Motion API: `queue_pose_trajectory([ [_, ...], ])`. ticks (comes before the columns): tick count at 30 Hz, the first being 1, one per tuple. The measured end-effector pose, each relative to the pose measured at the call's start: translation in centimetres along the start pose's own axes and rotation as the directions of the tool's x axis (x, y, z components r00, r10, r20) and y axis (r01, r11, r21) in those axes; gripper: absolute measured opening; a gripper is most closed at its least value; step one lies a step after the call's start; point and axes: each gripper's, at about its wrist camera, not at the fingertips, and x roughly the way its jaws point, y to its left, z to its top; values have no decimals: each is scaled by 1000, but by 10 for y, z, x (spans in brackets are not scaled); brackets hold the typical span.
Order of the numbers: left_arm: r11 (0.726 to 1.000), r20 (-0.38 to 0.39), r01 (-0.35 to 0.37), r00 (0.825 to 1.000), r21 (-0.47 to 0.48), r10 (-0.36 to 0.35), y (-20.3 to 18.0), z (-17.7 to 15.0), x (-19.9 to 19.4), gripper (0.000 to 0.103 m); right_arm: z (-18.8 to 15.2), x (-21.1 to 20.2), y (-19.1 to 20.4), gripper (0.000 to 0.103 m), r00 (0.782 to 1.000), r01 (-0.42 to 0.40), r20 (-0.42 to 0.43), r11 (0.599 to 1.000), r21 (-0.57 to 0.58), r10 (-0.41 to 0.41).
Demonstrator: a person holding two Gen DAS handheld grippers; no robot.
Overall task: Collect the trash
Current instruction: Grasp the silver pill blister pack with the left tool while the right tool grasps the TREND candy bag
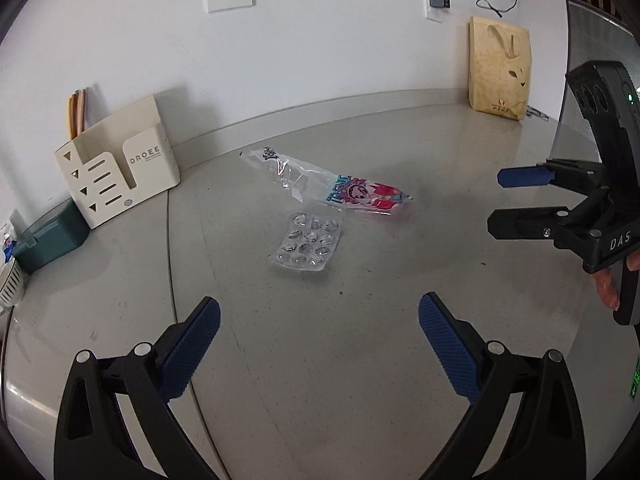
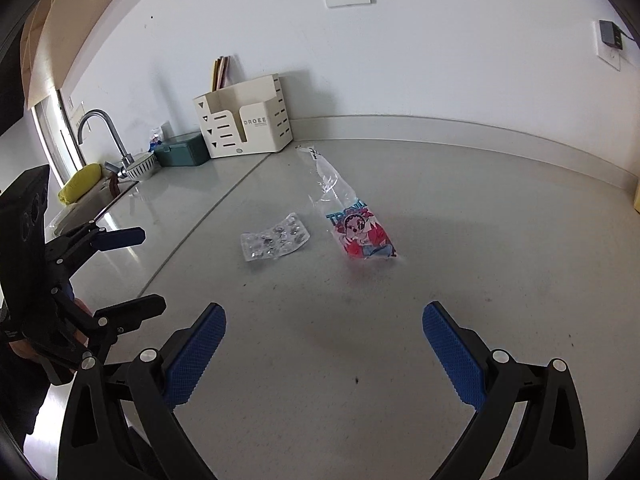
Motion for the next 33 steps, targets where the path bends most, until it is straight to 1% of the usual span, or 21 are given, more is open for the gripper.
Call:
queue_pose_trajectory([
  [2, 1000, -33, -2, 999, 29, 3, 5, 8, 22, 99, 8, 21, -5, 100, 999, 7, -36, 1000, -6, -7],
  [5, 998, -85, 16, 996, 54, -11, 12, 20, 54, 99, 22, 49, -19, 100, 996, -1, -87, 1000, 13, 2],
  [8, 997, -136, 57, 990, 59, -49, 19, 29, 80, 99, 32, 72, -29, 99, 991, -18, -134, 999, 39, 23],
  [11, 994, -176, 99, 981, 54, -88, 25, 35, 99, 99, 40, 89, -34, 99, 986, -32, -160, 999, 43, 39],
  [15, 991, -180, 128, 976, 37, -119, 29, 42, 111, 99, 48, 107, -36, 99, 982, -39, -182, 999, 31, 44],
  [19, 989, -187, 129, 976, 71, -113, 29, 49, 120, 99, 54, 121, -37, 99, 979, -44, -199, 999, 18, 46],
  [24, 987, -199, 141, 972, 84, -122, 27, 54, 132, 99, 60, 131, -37, 98, 977, -48, -209, 999, -21, 43],
  [25, 986, -199, 140, 973, 89, -120, 27, 54, 133, 99, 61, 133, -37, 95, 976, -47, -213, 998, -29, 40],
  [28, 985, -201, 141, 972, 102, -118, 25, 55, 139, 99, 60, 139, -35, 76, 973, -32, -232, 996, -77, 13],
  [30, 982, -197, 150, 972, 112, -126, 24, 56, 140, 99, 58, 140, -32, 71, 973, -16, -229, 993, -121, -12],
  [31, 982, -196, 150, 973, 118, -125, 23, 56, 141, 98, 57, 140, -31, 66, 974, -8, -227, 990, -141, -25],
  [32, 981, -198, 153, 972, 122, -127, 23, 56, 143, 95, 57, 140, -30, 58, 973, -3, -226, 988, -154, -32],
  [33, 980, -202, 158, 971, 124, -131, 22, 56, 144, 92, 58, 139, -30, 53, 973, 7, -225, 987, -162, -43],
])
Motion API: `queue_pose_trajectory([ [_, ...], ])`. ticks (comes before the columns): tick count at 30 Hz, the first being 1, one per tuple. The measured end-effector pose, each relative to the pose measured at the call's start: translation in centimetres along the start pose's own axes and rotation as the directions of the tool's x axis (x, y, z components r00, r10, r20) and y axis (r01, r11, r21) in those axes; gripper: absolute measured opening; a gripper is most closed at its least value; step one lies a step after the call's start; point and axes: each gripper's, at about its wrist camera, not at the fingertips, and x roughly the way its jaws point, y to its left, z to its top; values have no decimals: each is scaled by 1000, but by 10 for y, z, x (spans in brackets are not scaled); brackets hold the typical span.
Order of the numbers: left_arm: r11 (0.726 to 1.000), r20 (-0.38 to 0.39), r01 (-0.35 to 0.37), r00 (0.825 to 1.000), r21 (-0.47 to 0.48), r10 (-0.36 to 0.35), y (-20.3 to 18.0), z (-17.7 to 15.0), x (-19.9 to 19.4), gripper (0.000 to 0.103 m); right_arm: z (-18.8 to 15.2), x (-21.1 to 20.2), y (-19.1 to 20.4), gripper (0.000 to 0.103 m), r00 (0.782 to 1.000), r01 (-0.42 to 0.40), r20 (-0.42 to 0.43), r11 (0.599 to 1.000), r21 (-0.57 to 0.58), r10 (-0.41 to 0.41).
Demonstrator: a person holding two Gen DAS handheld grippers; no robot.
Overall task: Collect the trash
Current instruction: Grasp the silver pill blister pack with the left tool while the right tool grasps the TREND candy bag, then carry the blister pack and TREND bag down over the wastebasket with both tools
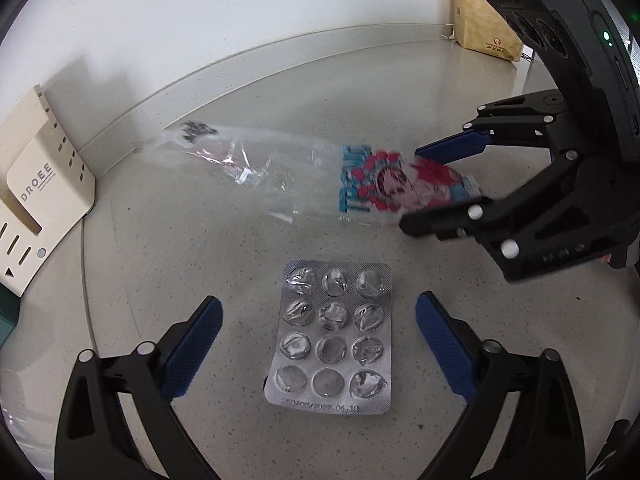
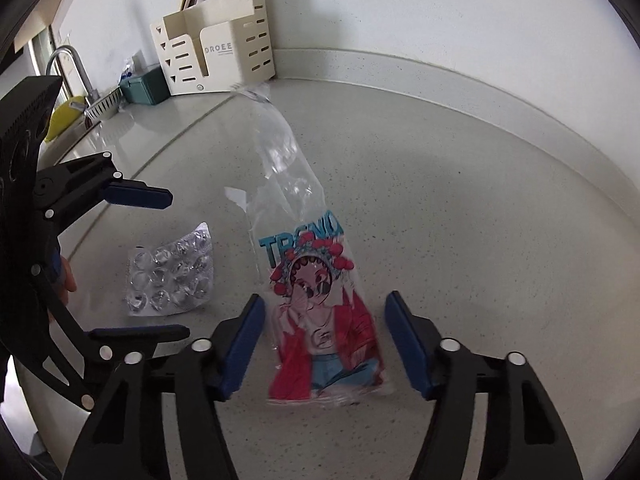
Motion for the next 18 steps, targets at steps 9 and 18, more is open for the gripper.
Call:
queue_pose_trajectory([
  [9, 998, 3, 63, 998, -5, -63, 2, 5, -1, 57, -2, -12, -11, 21, 1000, 10, 12, 998, 58, -10],
  [18, 995, 43, 83, 996, -60, -80, 4, 5, -15, 56, -10, -40, -17, 21, 998, -19, 70, 992, 121, 11],
])
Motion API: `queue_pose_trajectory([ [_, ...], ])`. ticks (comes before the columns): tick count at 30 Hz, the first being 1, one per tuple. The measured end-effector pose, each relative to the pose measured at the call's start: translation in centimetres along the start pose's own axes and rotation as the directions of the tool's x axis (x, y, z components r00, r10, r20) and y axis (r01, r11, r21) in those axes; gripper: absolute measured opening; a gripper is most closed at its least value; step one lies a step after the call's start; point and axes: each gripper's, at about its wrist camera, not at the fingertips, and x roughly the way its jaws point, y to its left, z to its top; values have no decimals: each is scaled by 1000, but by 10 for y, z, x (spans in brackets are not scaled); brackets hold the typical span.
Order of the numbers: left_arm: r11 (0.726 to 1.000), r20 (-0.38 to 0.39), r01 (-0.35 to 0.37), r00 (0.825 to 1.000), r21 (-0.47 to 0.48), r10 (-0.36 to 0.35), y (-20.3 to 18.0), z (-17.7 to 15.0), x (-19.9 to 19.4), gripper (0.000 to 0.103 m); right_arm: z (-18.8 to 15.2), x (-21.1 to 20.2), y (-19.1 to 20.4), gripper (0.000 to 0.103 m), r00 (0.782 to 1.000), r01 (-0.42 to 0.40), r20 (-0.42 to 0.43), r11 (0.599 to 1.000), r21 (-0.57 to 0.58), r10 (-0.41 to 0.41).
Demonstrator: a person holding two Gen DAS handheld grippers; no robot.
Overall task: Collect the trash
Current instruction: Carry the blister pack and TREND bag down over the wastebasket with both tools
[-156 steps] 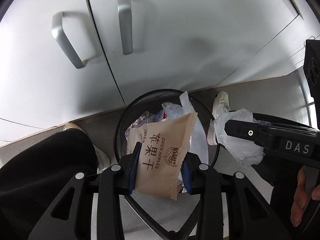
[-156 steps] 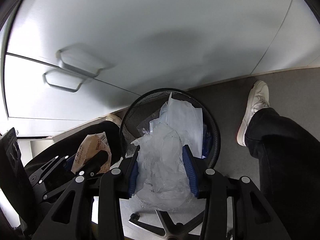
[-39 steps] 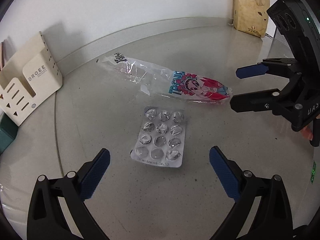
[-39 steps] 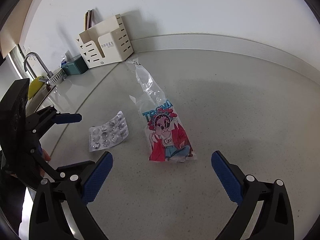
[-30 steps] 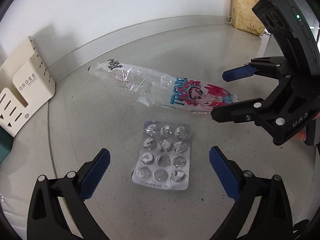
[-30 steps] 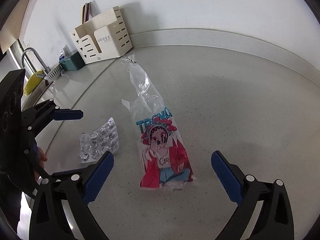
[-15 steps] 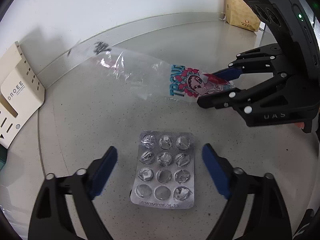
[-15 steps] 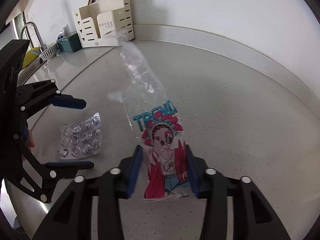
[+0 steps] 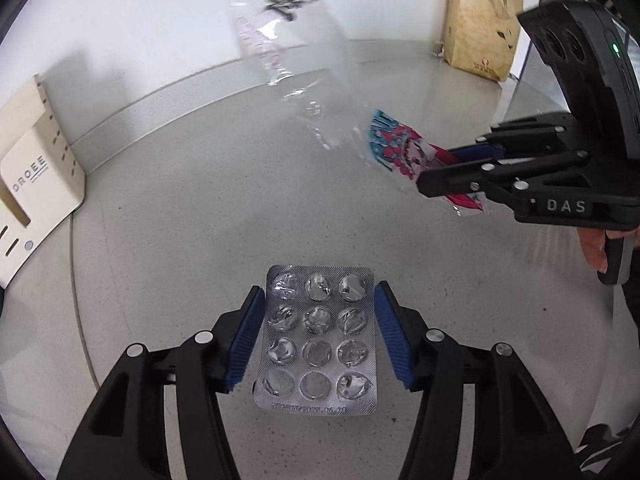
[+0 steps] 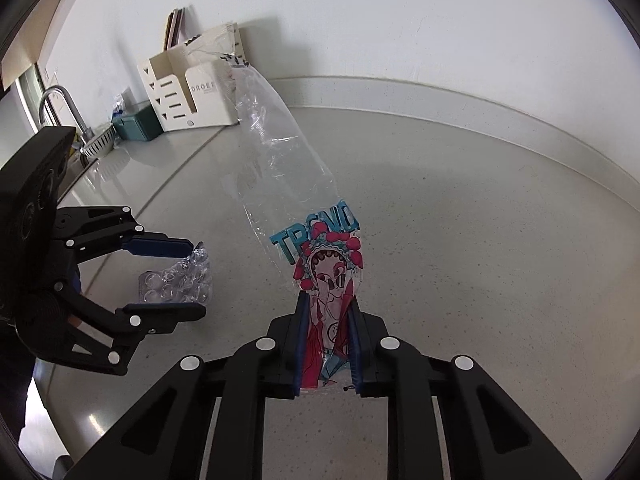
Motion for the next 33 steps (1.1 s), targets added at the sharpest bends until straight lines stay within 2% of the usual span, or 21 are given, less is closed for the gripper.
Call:
queue_pose_trajectory([
  [5, 999, 47, -32, 998, -29, 33, -2, -3, -23, 56, -7, -28, 1, 21, 999, -9, 41, 1000, 6, 9],
  [8, 995, 92, -52, 994, -80, 59, -3, -9, -44, 56, -13, -47, 9, 21, 998, -10, 60, 1000, 3, 10],
  [12, 988, 159, -88, 981, -124, 107, -13, -24, -78, 56, -24, -76, 25, 21, 996, -12, 84, 1000, -3, 12],
  [14, 985, 191, -83, 975, -151, 111, -18, -32, -95, 56, -31, -91, 36, 21, 995, -11, 96, 1000, -8, 12],
  [19, 973, 238, -104, 959, -204, 153, -36, -58, -133, 56, -59, -125, 66, 21, 990, 45, 135, 999, -25, -41],
  [24, 965, 266, -51, 956, -257, 122, -47, -87, -163, 56, -85, -148, 97, 21, 985, 96, 144, 995, -38, -90],
  [33, 957, 322, -55, 935, -285, 150, -74, -147, -221, 56, -134, -177, 147, 21, 984, 110, 149, 993, -53, -101],
])
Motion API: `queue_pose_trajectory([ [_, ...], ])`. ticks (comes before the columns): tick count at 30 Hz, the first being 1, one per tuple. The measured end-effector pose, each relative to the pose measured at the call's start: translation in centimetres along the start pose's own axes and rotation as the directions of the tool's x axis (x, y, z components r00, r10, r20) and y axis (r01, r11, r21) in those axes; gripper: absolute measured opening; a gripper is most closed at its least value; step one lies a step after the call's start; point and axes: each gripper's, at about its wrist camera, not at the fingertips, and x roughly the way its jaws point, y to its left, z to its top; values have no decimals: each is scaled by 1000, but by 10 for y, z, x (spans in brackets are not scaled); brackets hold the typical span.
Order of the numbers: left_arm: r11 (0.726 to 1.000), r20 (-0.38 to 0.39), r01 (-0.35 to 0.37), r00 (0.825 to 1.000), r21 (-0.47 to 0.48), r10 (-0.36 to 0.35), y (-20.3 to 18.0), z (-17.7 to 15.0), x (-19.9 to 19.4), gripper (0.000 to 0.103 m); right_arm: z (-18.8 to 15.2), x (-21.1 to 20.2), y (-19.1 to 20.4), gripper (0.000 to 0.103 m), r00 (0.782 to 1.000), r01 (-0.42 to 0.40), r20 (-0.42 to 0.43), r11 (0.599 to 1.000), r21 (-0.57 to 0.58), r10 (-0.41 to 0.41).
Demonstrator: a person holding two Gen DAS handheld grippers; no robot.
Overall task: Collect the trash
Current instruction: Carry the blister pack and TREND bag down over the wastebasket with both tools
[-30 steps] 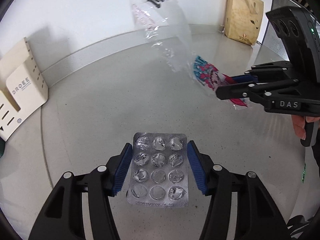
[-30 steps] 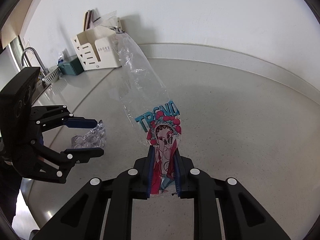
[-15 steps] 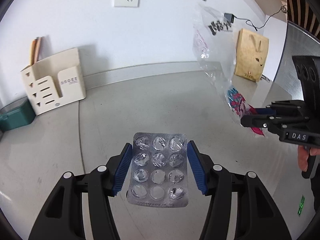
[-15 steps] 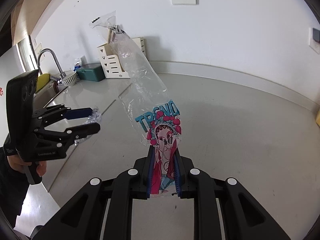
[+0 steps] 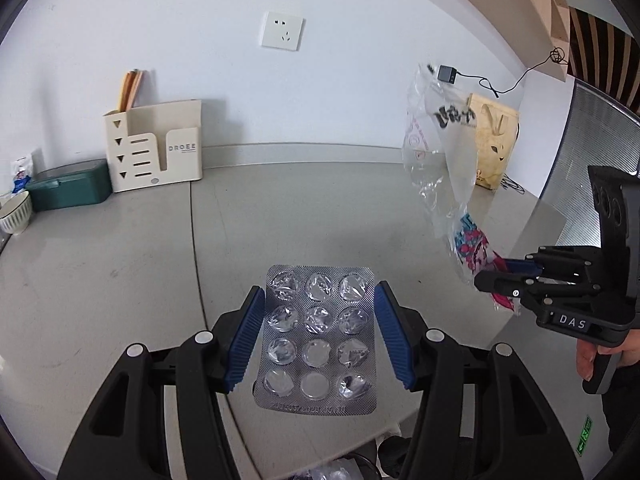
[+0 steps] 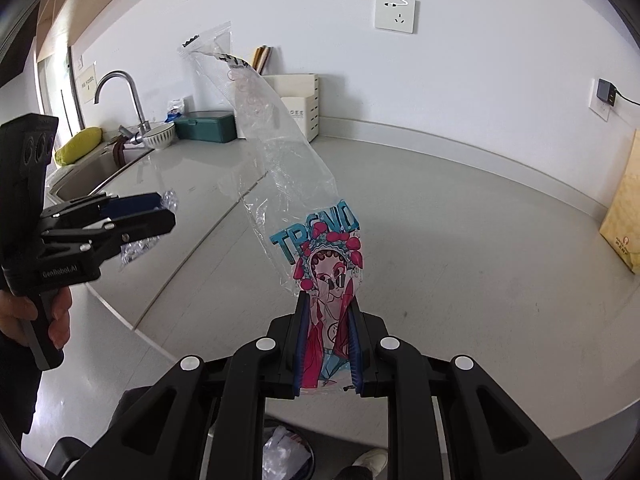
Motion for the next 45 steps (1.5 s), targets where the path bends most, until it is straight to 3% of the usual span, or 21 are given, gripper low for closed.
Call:
queue_pose_trajectory([
  [7, 1000, -1, -10, 1000, 28, 10, -10, -48, -41, 56, -43, -31, 34, 21, 1000, -19, 0, 1000, -12, 19],
  [18, 1000, -35, -11, 999, 8, 12, -33, -117, -69, 56, -112, -49, 59, 21, 996, -87, -21, 996, 34, 88],
  [25, 999, -79, -31, 996, 37, 34, -50, -168, -69, 56, -166, -38, 70, 21, 989, -110, -88, 990, 83, 118],
  [31, 999, -161, -33, 986, 33, 38, -55, -216, -46, 56, -206, -16, 78, 21, 981, -116, -141, 986, 121, 132],
  [36, 999, -276, -50, 960, -10, 45, -49, -268, -6, 56, -250, 27, 77, 22, 966, -98, -217, 975, 198, 142],
  [39, 997, -346, -44, 938, -70, 17, -43, -304, 19, 56, -289, 64, 76, 22, 941, -93, -288, 955, 283, 177],
  [45, 993, -450, -70, 893, -93, 21, -34, -364, 70, 56, -345, 125, 70, 22, 891, -51, -394, 914, 403, 224],
])
